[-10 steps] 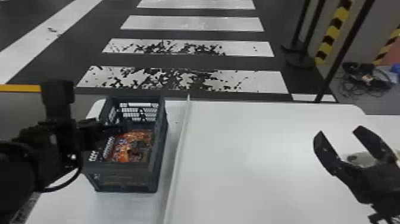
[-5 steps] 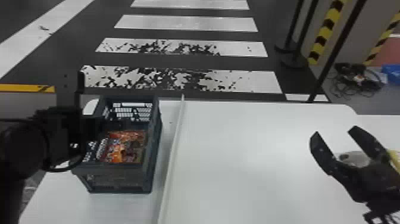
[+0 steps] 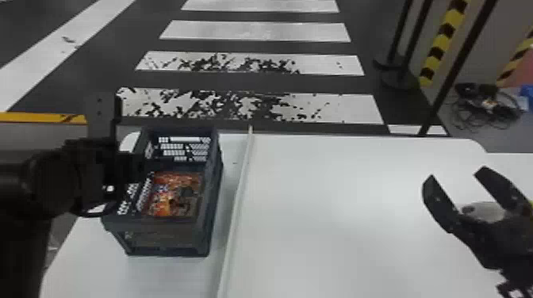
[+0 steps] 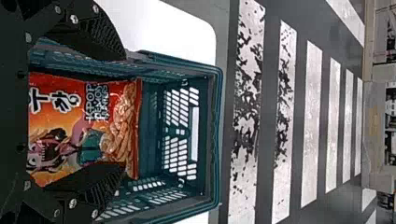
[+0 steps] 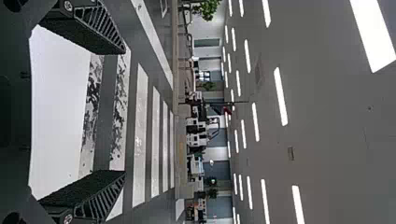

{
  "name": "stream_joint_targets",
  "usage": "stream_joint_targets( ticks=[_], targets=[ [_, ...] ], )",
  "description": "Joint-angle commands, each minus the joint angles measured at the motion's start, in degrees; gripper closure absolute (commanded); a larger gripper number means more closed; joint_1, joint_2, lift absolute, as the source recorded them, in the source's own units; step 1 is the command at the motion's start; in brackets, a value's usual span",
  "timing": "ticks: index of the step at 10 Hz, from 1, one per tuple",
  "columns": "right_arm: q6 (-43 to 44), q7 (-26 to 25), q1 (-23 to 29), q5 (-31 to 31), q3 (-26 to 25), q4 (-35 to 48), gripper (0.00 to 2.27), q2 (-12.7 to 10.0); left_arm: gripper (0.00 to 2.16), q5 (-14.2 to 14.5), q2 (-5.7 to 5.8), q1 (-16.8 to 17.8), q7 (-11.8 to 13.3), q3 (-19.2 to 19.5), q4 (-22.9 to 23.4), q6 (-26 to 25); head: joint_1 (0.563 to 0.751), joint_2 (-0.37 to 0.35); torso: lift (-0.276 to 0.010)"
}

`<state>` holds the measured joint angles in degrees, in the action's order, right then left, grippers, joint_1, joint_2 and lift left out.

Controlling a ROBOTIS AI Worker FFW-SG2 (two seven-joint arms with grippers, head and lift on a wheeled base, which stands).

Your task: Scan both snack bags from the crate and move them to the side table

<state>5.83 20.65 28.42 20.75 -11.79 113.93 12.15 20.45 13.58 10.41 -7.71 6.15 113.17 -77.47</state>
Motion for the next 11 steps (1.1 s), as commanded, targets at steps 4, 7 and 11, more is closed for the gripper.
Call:
stream_joint_targets(
  ticks=[4,7,11],
  targets=[
    [0.36,0.0,0.06,0.26,-0.25,-0.46,0.08,0.24,0.44,-0.85,-0.13,1.46,0.41,-1.49,-2.43,0.17,0.695,0.023,-0.095],
    [1.59,0.0,0.06,0.26,-0.34,-1.08,0.08,0.24,0.44,-2.26,-1.36,2.16,0.41,-3.86,-5.68,-0.01,0.695,0.007,-0.095],
    [3.7,0.0,0.15,0.7,-0.69,-1.87,0.08,0.33,0.44,-3.84,-2.94,3.57,0.59,-4.74,-9.81,-0.36,0.695,-0.018,-0.095]
  ],
)
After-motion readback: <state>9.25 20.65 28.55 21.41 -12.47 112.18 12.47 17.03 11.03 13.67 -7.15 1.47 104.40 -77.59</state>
